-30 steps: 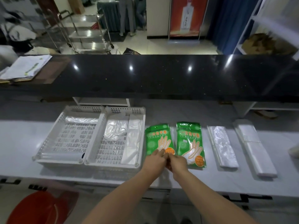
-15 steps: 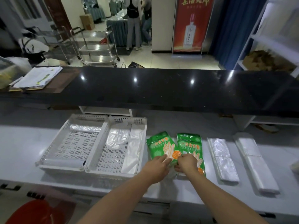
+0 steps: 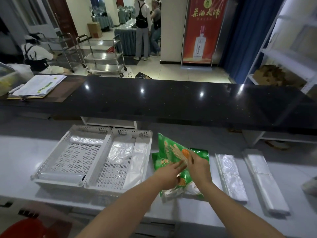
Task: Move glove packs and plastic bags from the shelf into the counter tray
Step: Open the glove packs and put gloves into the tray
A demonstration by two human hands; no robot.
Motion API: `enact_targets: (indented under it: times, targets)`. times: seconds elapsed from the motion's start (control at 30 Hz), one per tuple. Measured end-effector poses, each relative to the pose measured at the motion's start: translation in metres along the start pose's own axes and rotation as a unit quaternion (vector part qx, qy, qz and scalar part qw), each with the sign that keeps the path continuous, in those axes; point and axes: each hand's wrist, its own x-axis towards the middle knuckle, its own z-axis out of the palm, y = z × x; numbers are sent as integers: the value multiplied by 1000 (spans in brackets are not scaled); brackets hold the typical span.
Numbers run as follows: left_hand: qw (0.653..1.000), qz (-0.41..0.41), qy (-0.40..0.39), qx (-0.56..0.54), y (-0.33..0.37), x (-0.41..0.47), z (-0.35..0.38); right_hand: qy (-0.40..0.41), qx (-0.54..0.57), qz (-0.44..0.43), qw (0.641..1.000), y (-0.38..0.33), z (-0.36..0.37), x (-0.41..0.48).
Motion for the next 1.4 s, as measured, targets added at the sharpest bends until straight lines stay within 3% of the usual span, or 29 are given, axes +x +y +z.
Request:
enact_targets:
  times: [0.13, 0.27, 0.43, 0.63, 0.83, 1.1, 1.3, 1.4]
  targets:
    - [1000, -27, 15, 5, -18, -9, 0, -25, -105, -211, 971, 8, 8, -6]
    - [998, -62, -2, 24, -42, -33, 18, -103, -229, -284, 925, 19, 37, -28]
    - [996, -84, -3, 27, -45, -50, 29, -223, -270, -242, 905, 29, 70, -58]
    - [996, -93, -10, 13, -43, -55, 45, -296, -271, -229, 887, 32, 80, -71]
    - [996, -85, -20, -4, -34, -54, 57, -258, -226, -197, 918, 46, 64, -55]
    - [997, -71, -24, -31, -19, -45, 71, -273, -232, -197, 913, 63, 37, -58]
    - [998, -47, 19, -32, -7, -33, 76, -272, -159, -181, 932, 87, 30, -95]
    - [998, -64, -4, -2, -6, -26, 81, -272, -135, -169, 938, 92, 33, -102]
